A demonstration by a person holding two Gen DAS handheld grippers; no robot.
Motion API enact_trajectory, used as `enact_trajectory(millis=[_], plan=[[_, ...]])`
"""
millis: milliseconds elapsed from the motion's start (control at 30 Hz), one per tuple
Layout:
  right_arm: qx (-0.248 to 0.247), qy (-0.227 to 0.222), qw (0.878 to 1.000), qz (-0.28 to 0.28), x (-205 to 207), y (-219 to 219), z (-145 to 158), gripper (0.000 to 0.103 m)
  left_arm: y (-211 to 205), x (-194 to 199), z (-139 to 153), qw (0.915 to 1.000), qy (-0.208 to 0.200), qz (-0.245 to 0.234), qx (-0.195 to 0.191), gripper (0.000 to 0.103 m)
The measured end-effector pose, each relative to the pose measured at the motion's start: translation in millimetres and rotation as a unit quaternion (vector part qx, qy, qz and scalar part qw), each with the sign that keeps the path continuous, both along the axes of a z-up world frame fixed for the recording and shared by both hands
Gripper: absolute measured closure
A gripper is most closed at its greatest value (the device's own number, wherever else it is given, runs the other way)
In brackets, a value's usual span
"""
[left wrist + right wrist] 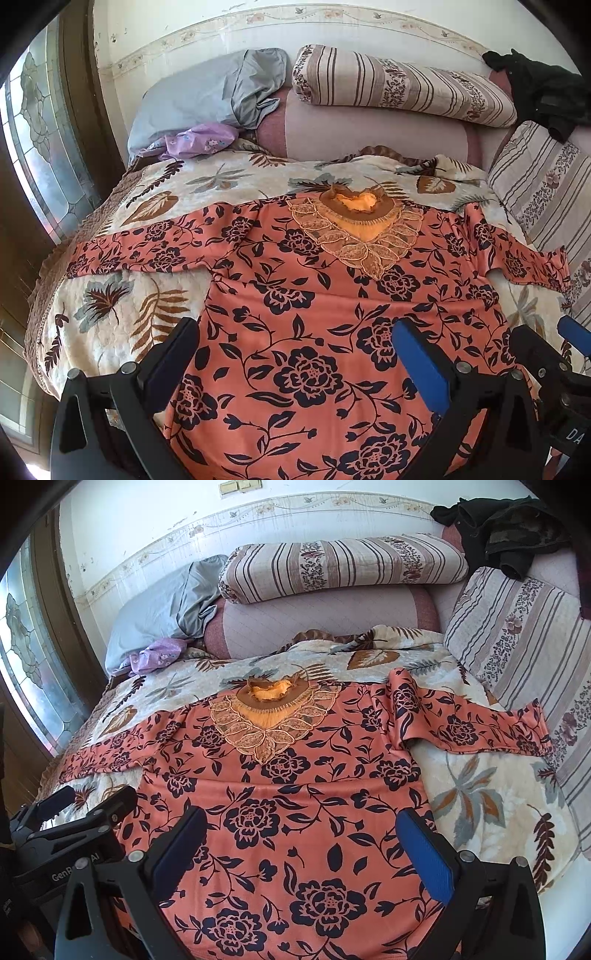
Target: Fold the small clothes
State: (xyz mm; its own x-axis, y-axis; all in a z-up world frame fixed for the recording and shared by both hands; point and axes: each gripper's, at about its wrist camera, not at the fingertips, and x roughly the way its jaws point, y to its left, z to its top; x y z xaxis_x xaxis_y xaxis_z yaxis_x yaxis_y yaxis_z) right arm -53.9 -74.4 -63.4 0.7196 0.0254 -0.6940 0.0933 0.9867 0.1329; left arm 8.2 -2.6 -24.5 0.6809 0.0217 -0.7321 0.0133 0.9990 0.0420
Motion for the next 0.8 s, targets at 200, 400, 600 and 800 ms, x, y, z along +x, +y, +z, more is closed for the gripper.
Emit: enact_trajectory(millis=[200, 400, 600, 800], plan=[[0.003, 0.000, 1.000, -0.003, 1, -3, -1, 0.000, -2, 2, 1, 1.0000, 0.000, -0.002, 0.003, 0.000], [0.008, 0.001, 1.000, -0.008, 3, -11, -4, 0.000, -7, 4, 2, 1.0000, -0.001, -0.005, 0.006, 0.000], [0.011, 0.005, 1.000, -0.011, 6, -16, -7, 0.000, -11, 6, 1, 0.9999, 0.000, -0.006, 0.010, 0.000], [0.015, 0.007, 1.000, -0.011, 10, -19, -8, 0.000, -14, 10, 1, 0.9998, 0.000, -0.008, 0.016, 0.000]])
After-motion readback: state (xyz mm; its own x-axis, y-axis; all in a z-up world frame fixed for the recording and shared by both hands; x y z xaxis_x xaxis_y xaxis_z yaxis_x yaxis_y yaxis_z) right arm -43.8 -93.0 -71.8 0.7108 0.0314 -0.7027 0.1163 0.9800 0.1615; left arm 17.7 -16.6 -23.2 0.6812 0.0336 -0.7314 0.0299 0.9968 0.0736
